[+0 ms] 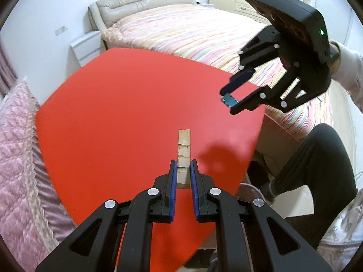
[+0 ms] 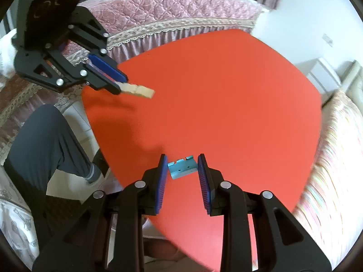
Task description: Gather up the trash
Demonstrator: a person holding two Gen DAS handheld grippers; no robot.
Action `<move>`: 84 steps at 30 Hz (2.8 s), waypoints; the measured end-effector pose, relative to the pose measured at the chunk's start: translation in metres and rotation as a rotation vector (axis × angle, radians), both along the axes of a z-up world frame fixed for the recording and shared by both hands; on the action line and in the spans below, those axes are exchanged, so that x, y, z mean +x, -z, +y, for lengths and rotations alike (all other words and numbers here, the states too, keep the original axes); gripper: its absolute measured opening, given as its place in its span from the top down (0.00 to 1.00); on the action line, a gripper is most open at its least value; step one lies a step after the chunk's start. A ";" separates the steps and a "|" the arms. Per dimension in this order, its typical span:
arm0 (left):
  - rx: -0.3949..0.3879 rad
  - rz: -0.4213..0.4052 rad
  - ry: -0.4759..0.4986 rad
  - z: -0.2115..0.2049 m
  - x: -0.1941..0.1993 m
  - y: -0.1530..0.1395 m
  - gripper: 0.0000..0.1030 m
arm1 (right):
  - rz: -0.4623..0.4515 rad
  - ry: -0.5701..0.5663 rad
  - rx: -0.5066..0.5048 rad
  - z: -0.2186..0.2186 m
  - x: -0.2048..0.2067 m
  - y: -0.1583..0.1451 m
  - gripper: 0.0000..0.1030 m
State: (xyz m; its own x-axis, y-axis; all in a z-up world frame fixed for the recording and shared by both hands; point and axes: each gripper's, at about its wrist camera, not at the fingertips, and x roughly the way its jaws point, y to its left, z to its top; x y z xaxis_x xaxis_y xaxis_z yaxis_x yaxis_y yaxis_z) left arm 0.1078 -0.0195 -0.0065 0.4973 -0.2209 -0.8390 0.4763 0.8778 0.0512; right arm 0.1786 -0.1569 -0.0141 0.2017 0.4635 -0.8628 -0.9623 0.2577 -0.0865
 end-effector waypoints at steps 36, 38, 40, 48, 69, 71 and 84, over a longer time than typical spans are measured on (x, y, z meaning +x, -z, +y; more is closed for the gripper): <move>-0.100 0.029 -0.267 -0.053 -0.148 0.033 0.88 | 0.153 0.404 0.157 -0.082 -0.165 0.014 0.74; -0.109 0.041 -0.261 -0.054 -0.148 0.035 0.88 | 0.164 0.401 0.158 -0.083 -0.166 0.017 0.74; -0.107 0.045 -0.256 -0.056 -0.150 0.037 0.88 | 0.166 0.401 0.156 -0.083 -0.167 0.018 0.74; -0.120 0.050 -0.242 -0.059 -0.150 0.037 0.88 | 0.184 0.395 0.167 -0.084 -0.166 0.019 0.73; -0.145 0.033 -0.330 -0.046 -0.145 0.038 0.07 | 0.204 0.469 0.186 -0.087 -0.160 0.029 0.03; -0.143 0.028 -0.335 -0.044 -0.146 0.037 0.07 | 0.196 0.480 0.176 -0.086 -0.159 0.029 0.03; -0.135 -0.008 -0.363 -0.038 -0.147 0.028 0.07 | 0.190 0.523 0.187 -0.086 -0.153 0.020 0.03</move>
